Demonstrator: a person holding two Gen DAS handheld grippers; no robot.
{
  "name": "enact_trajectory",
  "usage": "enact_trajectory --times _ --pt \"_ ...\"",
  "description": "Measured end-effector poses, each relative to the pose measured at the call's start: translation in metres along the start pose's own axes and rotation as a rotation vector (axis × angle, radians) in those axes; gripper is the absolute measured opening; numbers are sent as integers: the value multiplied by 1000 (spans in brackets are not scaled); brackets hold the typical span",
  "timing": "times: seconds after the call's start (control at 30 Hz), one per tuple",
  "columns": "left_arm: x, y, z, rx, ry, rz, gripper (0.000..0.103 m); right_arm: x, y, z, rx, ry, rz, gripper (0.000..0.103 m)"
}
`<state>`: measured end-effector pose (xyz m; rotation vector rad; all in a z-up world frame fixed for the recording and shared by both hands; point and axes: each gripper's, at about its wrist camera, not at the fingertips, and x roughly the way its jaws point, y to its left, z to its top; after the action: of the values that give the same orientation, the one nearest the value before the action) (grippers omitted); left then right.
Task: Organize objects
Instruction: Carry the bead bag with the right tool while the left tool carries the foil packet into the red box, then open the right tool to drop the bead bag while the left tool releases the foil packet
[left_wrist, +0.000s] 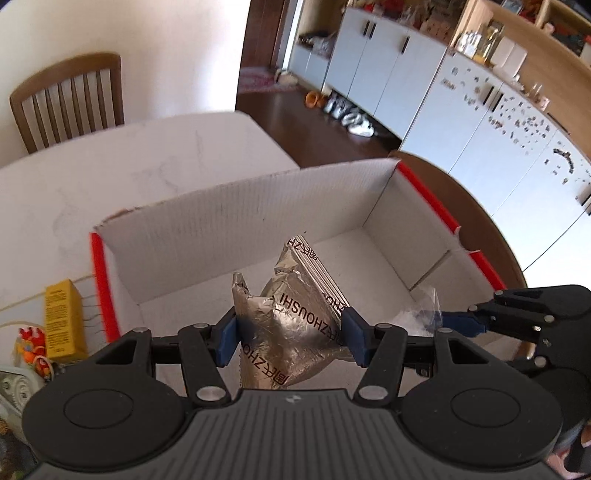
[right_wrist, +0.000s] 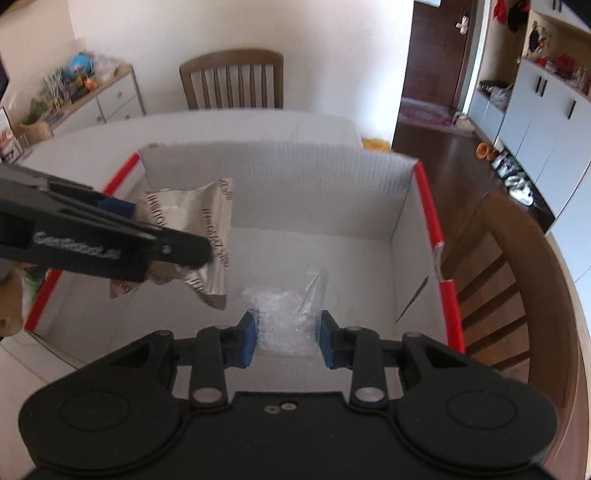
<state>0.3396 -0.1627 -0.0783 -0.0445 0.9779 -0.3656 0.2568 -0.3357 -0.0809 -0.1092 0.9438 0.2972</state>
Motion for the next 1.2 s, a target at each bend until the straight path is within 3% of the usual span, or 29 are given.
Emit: enact_trajectory --times 0.2,0.7,1.03,1.2 --pt "29 1 10 1 64 38 58 25 -6 7 -14 97 9 32" --pt "73 2 12 -20 227 68 58 48 -5 6 -33 215 25 33" --pt "78 -1 10 8 242 76 61 55 -6 7 -33 289 12 36" --pt "70 -1 16 -5 212 78 65 53 -13 10 -11 284 8 47"
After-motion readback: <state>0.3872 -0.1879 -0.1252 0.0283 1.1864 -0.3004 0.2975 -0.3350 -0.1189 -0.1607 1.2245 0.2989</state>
